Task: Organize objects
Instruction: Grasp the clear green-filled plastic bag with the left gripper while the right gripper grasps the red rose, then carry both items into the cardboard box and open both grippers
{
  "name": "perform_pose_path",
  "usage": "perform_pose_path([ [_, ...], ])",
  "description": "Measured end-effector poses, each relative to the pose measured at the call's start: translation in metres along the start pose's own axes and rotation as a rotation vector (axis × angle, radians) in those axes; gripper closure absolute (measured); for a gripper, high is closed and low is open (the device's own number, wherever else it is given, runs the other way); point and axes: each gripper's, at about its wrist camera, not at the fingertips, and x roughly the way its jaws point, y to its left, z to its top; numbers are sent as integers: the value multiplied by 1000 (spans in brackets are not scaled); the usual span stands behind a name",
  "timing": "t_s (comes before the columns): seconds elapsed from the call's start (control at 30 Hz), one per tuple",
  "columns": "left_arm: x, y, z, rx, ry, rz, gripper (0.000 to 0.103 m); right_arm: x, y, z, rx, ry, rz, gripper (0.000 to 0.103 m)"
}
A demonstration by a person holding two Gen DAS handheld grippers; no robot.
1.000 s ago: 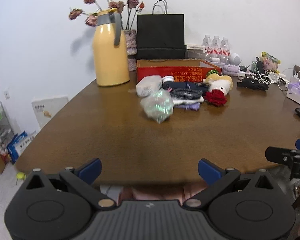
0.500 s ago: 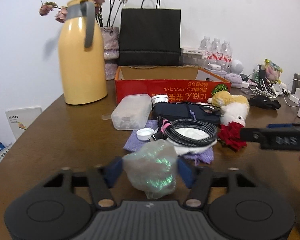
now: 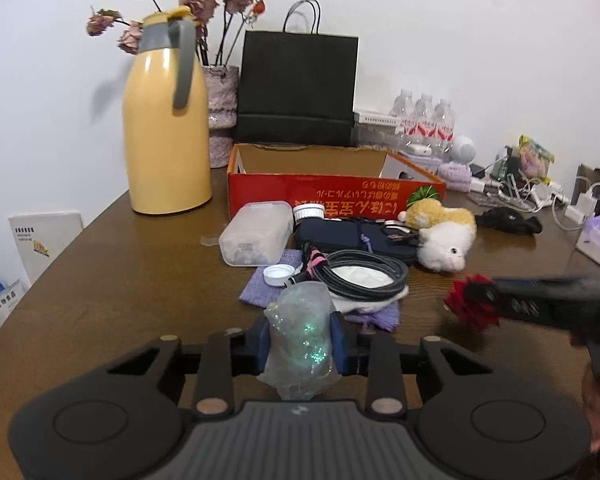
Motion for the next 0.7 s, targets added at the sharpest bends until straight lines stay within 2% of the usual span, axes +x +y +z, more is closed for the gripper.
perform_pose_path([
  [0.2,-40,-11,-7,12,-30,2,75,-68,-15,-39,56,-8,-20,75],
  [0.33,-58,-18,-7,25,-63,1,75,-98,-23,-48,71,-43,-38,75],
  [0.53,-63,-20,8,27,-100,-26,76,-108,-31,-38,84,-100,-43,75],
  [0.7,-42,-15,46,42,-143,-53,76,-94,-39,-8,68,-134,-31,75],
])
